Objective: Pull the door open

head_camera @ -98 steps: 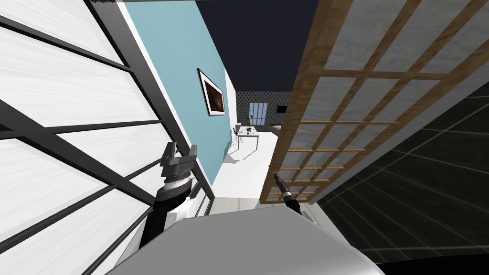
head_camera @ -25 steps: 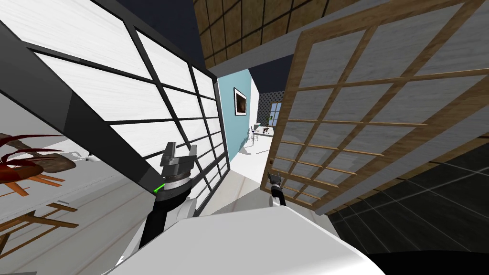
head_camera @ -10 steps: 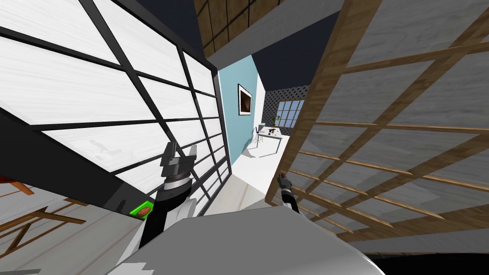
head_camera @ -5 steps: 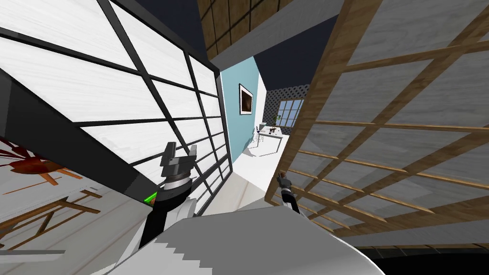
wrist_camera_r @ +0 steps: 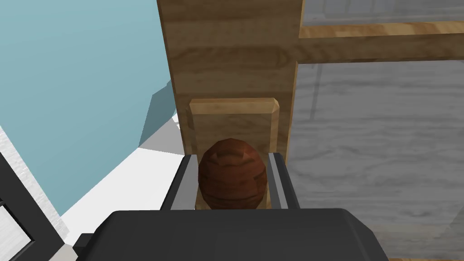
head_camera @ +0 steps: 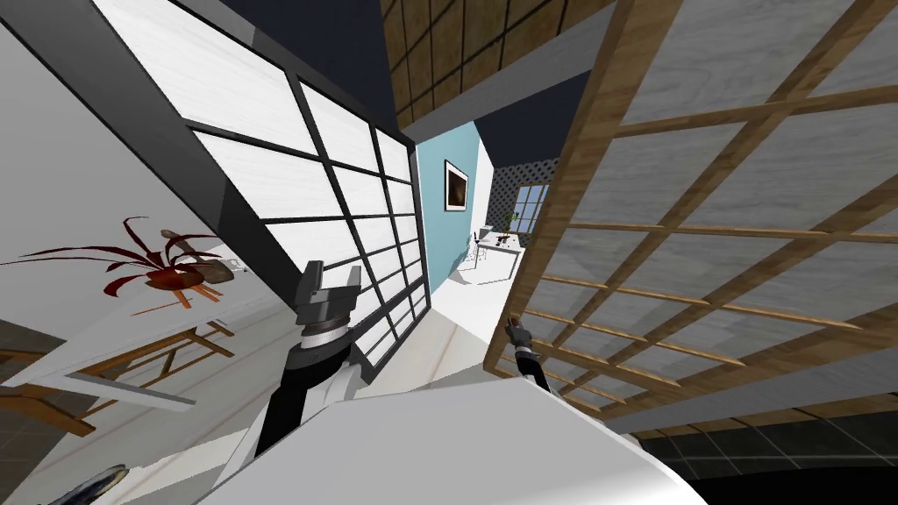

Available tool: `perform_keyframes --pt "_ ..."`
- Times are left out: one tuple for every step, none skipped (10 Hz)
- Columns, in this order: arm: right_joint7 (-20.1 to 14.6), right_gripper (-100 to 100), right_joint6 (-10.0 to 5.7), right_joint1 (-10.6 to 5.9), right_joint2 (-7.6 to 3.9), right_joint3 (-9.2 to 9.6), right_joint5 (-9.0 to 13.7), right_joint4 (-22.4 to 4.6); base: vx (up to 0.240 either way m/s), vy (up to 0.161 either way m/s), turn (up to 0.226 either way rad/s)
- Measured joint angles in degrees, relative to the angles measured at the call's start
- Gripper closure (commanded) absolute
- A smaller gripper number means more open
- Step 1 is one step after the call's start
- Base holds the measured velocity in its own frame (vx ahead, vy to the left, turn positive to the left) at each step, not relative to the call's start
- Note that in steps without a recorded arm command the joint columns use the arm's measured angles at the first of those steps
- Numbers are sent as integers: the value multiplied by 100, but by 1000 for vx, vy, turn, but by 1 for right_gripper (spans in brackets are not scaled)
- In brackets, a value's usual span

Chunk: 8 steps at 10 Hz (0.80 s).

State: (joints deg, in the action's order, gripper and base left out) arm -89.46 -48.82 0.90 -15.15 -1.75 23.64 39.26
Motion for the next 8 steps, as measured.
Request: perform_keyframes --pt "-72 100 -9 -7 -17 80 -45 -25 -97 -11 28" --pt "-86 100 2 7 2 107 -58 -40 -148 -7 100" --pt "-127 100 -12 28 -25 144 -86 -35 -222 -9 107" --pt "-182 100 -24 62 -67 184 -118 30 -242 -19 81" --pt "-249 100 -61 60 -104 236 -157 25 -229 -9 100" --pt "-312 100 -54 138 -147 296 -203 124 -209 -10 93" --pt "-390 100 -69 160 -190 361 -250 117 -243 -17 102" --pt "-475 100 -113 177 -234 429 -301 102 -251 -18 96"
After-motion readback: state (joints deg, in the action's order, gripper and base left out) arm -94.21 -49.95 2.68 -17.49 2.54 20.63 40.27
